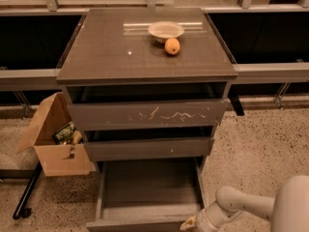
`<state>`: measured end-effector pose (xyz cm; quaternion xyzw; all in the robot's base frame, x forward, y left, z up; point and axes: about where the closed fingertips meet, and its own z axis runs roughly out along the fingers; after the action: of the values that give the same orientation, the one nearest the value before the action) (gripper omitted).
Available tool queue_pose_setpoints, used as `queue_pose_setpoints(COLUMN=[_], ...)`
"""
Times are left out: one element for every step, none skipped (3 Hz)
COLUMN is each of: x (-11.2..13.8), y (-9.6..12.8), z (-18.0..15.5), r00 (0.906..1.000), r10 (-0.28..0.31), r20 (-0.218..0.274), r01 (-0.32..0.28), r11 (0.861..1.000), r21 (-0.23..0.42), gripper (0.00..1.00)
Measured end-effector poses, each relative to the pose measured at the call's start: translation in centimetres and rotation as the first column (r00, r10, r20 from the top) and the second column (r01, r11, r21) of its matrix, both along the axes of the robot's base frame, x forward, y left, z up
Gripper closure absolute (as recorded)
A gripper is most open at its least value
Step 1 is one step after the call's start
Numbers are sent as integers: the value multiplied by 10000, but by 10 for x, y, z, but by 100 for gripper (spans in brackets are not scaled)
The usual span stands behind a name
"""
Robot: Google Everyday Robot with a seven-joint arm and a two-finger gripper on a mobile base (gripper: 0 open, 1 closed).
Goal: Close bottom drawer
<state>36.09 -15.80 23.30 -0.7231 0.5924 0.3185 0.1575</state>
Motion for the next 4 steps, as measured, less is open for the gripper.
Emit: queue_pose_setpoints(x=[-8,-3,8,28], y=[4,10,13,15], z=[-11,-34,-45,-55], r00=[9999,9981,9954,9909], r10=[-87,-256,-415,-838], r20=[122,567,861,1057], r01=[90,268,437,876], r11=[9996,9994,9987,9956], r21=[-270,-220,-242,-322], gripper=[64,96,100,100])
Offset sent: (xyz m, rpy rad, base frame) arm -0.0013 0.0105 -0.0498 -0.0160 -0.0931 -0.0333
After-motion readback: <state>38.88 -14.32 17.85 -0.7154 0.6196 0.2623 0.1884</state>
